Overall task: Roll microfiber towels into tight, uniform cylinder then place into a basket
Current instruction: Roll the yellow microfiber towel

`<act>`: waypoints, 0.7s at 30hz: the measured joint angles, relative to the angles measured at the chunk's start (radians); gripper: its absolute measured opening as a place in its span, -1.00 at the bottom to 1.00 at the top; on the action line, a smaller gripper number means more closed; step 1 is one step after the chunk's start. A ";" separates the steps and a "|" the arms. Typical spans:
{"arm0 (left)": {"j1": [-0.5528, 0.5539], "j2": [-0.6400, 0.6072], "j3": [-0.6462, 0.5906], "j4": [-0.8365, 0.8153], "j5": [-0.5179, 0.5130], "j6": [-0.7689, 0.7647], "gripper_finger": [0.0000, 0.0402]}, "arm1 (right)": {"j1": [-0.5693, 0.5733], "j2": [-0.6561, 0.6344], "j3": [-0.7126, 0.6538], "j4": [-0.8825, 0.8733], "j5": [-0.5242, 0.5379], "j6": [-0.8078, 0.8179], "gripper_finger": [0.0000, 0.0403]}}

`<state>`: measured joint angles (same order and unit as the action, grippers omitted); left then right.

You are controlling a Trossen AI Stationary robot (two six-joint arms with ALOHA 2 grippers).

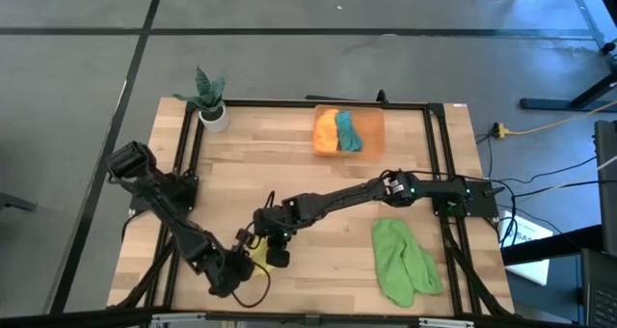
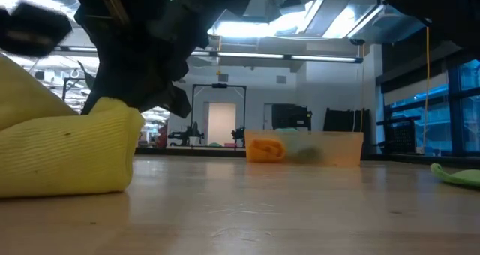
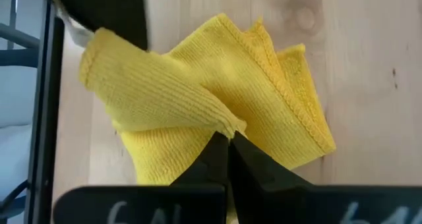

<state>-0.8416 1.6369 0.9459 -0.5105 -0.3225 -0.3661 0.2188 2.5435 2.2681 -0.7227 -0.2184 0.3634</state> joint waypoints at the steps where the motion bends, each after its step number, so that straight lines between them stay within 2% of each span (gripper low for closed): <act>1: -0.009 -0.001 0.022 -0.031 0.000 -0.008 -0.73 | 0.000 0.000 0.000 0.000 0.000 0.000 -0.97; 7: -0.069 -0.001 0.136 -0.107 -0.024 -0.017 -0.73 | -0.001 0.000 0.000 -0.002 0.000 0.000 -0.97; 11: -0.103 -0.002 0.155 -0.102 -0.152 0.049 -0.73 | -0.001 0.000 0.000 -0.003 0.000 -0.001 -0.97; 13: -0.105 -0.002 0.140 -0.093 -0.230 0.059 -0.73 | -0.001 0.000 0.000 -0.004 0.000 -0.001 -0.97; 15: -0.089 -0.002 0.106 -0.062 -0.265 0.062 -0.73 | -0.001 0.000 0.000 -0.004 0.000 -0.002 -0.97; 21: -0.015 -0.002 -0.027 0.113 -0.265 0.065 -0.73 | -0.001 0.000 -0.001 -0.028 0.001 0.002 -0.97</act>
<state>-0.8562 1.6344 0.9186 -0.3974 -0.5871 -0.3012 0.2173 2.5435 2.2666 -0.7504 -0.2173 0.3650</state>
